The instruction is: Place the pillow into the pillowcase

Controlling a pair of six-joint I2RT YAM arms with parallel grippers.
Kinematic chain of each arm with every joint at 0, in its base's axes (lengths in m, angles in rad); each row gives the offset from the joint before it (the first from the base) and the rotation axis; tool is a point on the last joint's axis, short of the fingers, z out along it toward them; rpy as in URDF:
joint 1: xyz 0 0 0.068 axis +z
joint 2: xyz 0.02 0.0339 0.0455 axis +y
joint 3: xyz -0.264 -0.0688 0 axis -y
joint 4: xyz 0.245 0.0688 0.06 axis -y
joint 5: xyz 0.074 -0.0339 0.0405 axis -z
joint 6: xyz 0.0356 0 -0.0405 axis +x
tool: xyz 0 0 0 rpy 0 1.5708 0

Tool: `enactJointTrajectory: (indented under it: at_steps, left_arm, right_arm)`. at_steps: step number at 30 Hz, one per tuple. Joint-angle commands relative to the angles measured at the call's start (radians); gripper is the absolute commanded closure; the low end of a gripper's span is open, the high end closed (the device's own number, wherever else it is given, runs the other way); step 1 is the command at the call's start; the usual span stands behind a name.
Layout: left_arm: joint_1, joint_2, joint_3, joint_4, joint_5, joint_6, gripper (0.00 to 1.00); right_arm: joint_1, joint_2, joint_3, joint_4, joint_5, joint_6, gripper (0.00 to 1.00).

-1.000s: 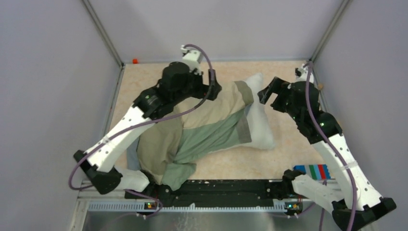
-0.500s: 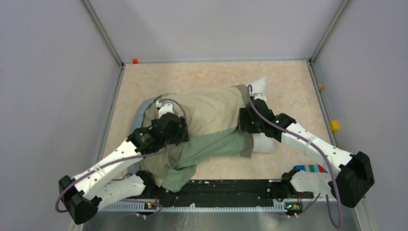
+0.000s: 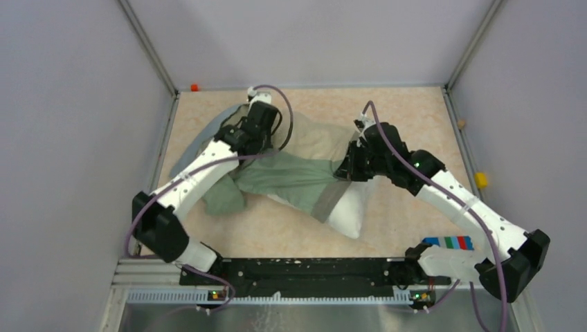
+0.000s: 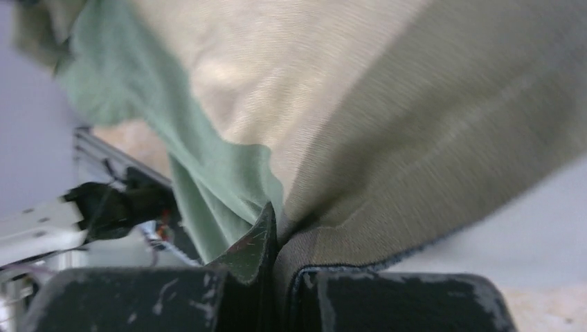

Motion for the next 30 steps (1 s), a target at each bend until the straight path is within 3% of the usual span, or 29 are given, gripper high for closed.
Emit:
enactJointTrajectory:
  at_steps: [1, 3, 6, 8, 10, 11, 14, 18, 23, 30]
  left_arm:
    - [0.035, 0.150, 0.192, 0.178, 0.225, 0.160, 0.99]
    - [0.037, 0.185, 0.234, 0.159, 0.258, 0.150, 0.86]
    - [0.038, 0.165, 0.228, 0.165, 0.302, 0.137, 0.49]
    - [0.041, 0.139, 0.212, 0.165, 0.323, 0.139, 0.28]
    - [0.054, 0.119, 0.201, 0.149, 0.352, 0.138, 0.11]
    - [0.062, 0.110, 0.194, 0.143, 0.370, 0.133, 0.07]
    - [0.097, 0.089, 0.167, 0.138, 0.413, 0.123, 0.01]
    - [0.144, 0.061, 0.144, 0.131, 0.462, 0.115, 0.01]
    - [0.191, 0.017, 0.155, 0.109, 0.483, 0.106, 0.01]
    - [0.215, -0.028, 0.170, 0.085, 0.483, 0.096, 0.01]
  right_arm:
    - [0.024, -0.056, 0.149, 0.086, -0.151, 0.121, 1.00]
    - [0.024, -0.041, 0.165, 0.045, -0.067, 0.114, 1.00]
    - [0.024, -0.021, 0.113, -0.006, 0.053, 0.072, 1.00]
    - [0.032, -0.028, 0.054, -0.019, 0.102, 0.052, 0.71]
    - [0.063, -0.045, 0.023, -0.047, 0.208, 0.039, 0.24]
    - [0.088, -0.058, 0.021, -0.068, 0.259, 0.033, 0.18]
    - [0.170, -0.100, 0.062, -0.135, 0.428, 0.018, 0.15]
    - [0.321, -0.084, 0.188, -0.196, 0.605, -0.050, 0.14]
    - [0.494, 0.080, 0.348, -0.295, 0.835, -0.155, 0.14]
    - [0.667, 0.381, 0.441, -0.198, 0.892, -0.380, 0.09]
